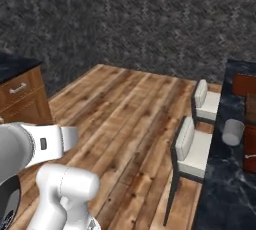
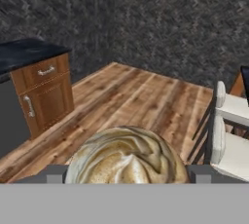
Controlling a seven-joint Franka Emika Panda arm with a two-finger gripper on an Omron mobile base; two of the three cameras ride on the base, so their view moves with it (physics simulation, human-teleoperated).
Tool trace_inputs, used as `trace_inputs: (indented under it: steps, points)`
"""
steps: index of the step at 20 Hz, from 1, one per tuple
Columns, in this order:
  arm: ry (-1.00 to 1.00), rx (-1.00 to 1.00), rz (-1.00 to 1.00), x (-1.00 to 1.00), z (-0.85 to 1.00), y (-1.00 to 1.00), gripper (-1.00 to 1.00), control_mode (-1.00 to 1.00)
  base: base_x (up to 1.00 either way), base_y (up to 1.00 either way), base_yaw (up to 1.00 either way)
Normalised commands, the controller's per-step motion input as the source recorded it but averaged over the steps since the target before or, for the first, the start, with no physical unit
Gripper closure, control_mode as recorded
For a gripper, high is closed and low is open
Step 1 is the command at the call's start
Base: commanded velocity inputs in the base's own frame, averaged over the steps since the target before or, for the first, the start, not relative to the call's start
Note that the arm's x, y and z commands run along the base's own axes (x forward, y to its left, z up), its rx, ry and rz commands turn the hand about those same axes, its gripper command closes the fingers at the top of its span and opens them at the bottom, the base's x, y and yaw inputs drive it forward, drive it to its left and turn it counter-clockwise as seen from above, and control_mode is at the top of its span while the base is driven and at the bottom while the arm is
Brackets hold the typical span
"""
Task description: Take the cupcakes from the fridge and place them on the empty tray on the dining counter.
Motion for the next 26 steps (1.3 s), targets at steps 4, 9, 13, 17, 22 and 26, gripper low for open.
trace_inputs:
  steps: [4, 9, 13, 17, 22, 26]
  points:
    - [0.00, 0.00, 0.00, 0.00, 0.00, 0.00, 1.00, 1.00, 1.00, 0.05, -0.23]
    - [0.00, 0.00, 0.00, 0.00, 0.00, 0.00, 1.00, 1.00, 0.93, 0.10, -0.29]
    - [0.00, 0.00, 0.00, 0.00, 0.00, 0.00, 1.00, 1.00, 0.79, 0.20, -0.32]
    - [0.00, 0.00, 0.00, 0.00, 0.00, 0.00, 1.00, 1.00, 0.77, 0.36, -0.38]
    - [0.00, 0.00, 0.00, 0.00, 0.00, 0.00, 1.00, 1.00, 0.73, 0.45, -0.46]
    - [0.00, 0.00, 0.00, 0.00, 0.00, 0.00, 1.00, 1.00, 0.59, 0.52, -0.50]
